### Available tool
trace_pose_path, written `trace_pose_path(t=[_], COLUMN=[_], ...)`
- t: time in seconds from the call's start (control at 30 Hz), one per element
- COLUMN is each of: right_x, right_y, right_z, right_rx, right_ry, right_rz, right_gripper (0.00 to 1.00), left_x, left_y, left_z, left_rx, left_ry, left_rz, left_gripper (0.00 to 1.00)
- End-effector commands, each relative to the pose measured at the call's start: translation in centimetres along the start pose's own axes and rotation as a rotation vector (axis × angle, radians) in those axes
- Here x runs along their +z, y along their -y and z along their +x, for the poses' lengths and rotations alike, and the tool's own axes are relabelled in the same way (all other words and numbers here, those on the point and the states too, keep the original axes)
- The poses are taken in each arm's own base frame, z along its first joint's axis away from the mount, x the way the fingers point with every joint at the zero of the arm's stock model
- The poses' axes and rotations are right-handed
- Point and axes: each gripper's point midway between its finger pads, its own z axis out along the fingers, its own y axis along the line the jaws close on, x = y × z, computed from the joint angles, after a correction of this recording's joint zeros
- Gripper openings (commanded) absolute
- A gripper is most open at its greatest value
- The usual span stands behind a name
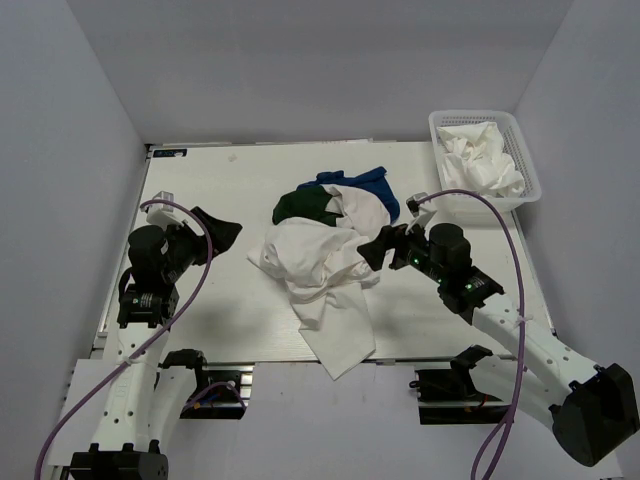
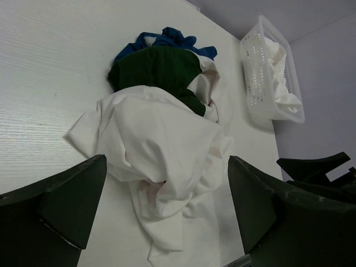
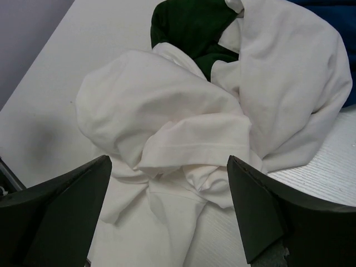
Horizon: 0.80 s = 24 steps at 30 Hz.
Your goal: Fold and stack the t-shirts
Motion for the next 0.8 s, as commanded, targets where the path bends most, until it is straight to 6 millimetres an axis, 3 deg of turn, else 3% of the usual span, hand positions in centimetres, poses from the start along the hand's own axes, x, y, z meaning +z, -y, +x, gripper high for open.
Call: trace_pose_path(t=[0.0,0.07,0.1,0.17,0.2,0.23,0.27,0.3,0.33,0.47,0.63,0.77], right_x=[-0.1,-0.1,-0.1,0.4,0.5,0.8,0.6,0.6,0.8,0.2,-0.2,1.1], right_y=[-1.8,-1.2,-0.9,1.0,2.3,3.0,4.1,4.3,4.3,2.8,2.9,2.4], right_z=[-1.9,-1.3,-1.9,-0.3,-3.1,-2.4,-3.4,-3.1,-2.8,-5.2,-4.0,-2.4], right_rx=[-0.050,-0.035,-0.036,-0.001,0.001,0.042,0.056,0.060,0.023,-0.016,-0.058,-0.059], right_ry=[0.053,0.025,0.040,-0.039,0.027,-0.014,-0.031,-0.054,-0.080,0.039,0.052,-0.026], right_rz=[-0.082,-0.058,-0.031,0.071,0.181,0.230,0.325,0.341,0.332,0.250,0.220,0.172], right_gripper=[0.90,0.90,0.90,0.90,0.90,0.90,0.90,0.90,0.90,0.90,0.90,0.90], left_x=[-0.1,-0.2,-0.2,-0.1,-0.1,-0.1,0.0,0.0,0.0,-0.1,-0.3,-0.3], left_y=[0.3,0.6,0.6,0.3,0.3,0.3,0.2,0.2,0.2,0.5,0.6,0.6], left_z=[-0.3,-0.6,-0.6,-0.3,-0.3,-0.3,0.0,0.0,0.0,-0.3,-0.5,-0.5], left_rx=[0.018,0.021,0.021,0.017,0.017,0.017,0.014,0.014,0.014,0.020,0.024,0.024], left_ry=[0.018,0.025,0.025,0.017,0.017,0.017,0.005,0.005,0.005,0.018,0.031,0.031], left_rz=[0.024,0.029,0.029,0.023,0.023,0.023,0.025,0.025,0.025,0.035,0.033,0.033], left_gripper=[0.99,0.99,0.99,0.99,0.99,0.99,0.99,0.99,0.99,0.99,0.99,0.99])
